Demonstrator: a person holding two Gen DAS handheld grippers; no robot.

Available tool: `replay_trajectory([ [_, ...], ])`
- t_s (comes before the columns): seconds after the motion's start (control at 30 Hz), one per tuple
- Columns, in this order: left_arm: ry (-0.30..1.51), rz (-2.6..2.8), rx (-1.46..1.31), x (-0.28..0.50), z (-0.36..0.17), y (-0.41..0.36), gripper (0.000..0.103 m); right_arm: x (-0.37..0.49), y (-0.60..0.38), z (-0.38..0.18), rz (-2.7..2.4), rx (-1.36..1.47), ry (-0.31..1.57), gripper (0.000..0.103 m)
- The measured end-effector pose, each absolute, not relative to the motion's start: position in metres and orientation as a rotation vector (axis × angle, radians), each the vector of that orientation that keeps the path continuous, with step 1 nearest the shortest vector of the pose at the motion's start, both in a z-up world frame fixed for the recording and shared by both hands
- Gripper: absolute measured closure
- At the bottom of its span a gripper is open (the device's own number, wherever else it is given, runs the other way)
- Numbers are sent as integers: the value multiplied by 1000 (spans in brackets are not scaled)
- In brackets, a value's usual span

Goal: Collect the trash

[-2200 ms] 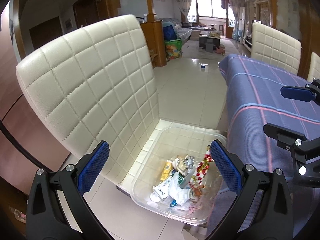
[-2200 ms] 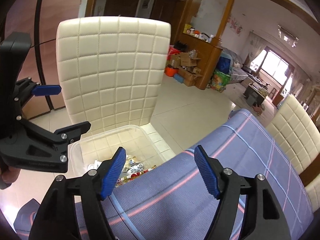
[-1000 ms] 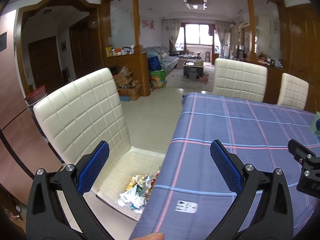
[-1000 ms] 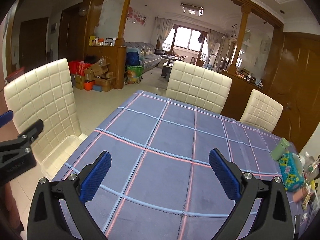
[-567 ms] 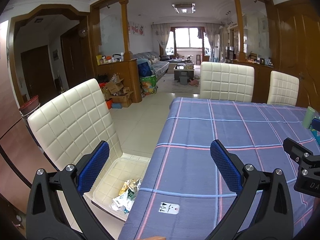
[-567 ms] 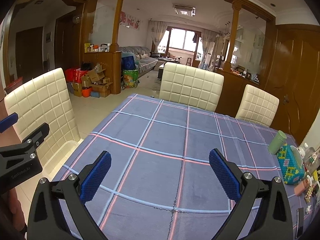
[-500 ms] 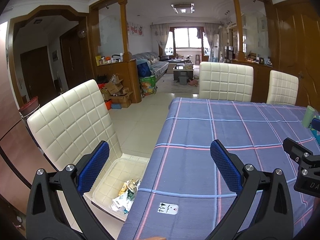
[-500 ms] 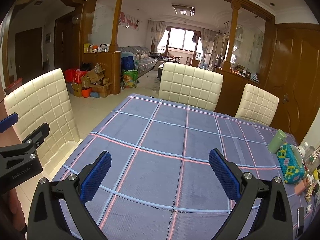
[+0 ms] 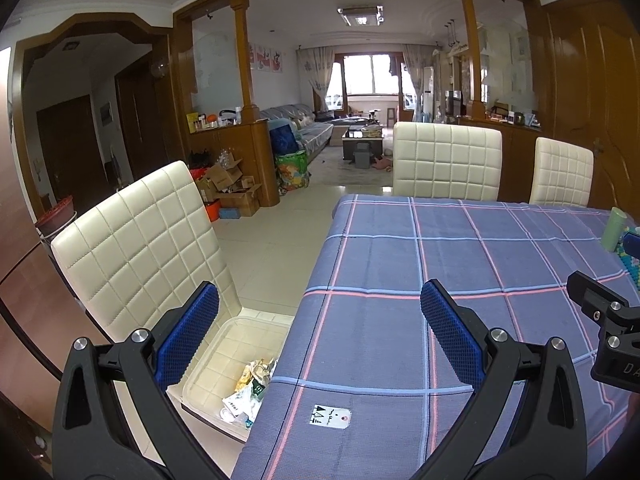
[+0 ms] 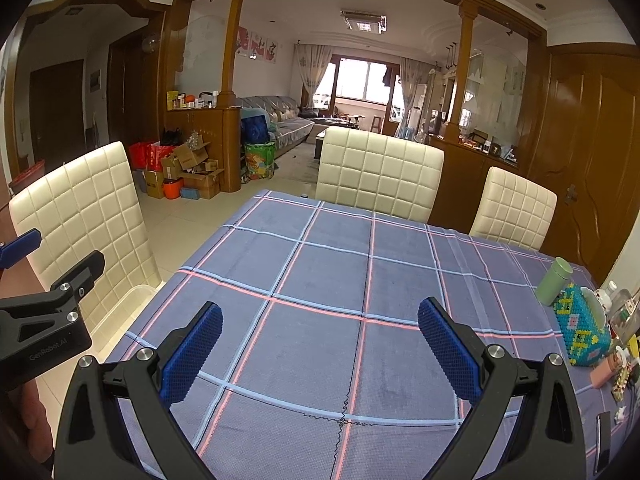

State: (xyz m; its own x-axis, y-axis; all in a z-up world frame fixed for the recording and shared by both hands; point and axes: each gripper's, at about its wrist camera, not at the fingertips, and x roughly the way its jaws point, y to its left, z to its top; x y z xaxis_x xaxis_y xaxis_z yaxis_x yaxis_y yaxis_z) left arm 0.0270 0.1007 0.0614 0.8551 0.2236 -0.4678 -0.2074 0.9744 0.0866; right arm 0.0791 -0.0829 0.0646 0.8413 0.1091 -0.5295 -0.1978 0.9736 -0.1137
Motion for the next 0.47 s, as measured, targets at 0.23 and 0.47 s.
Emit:
replay_trajectory([
  [0.23,506,222,36,27,60,101,4,79,-82,64,165,-169,547,7],
  [0.47,511,212,36,28,61,103,4,79,-82,64,166,-167,548,7],
])
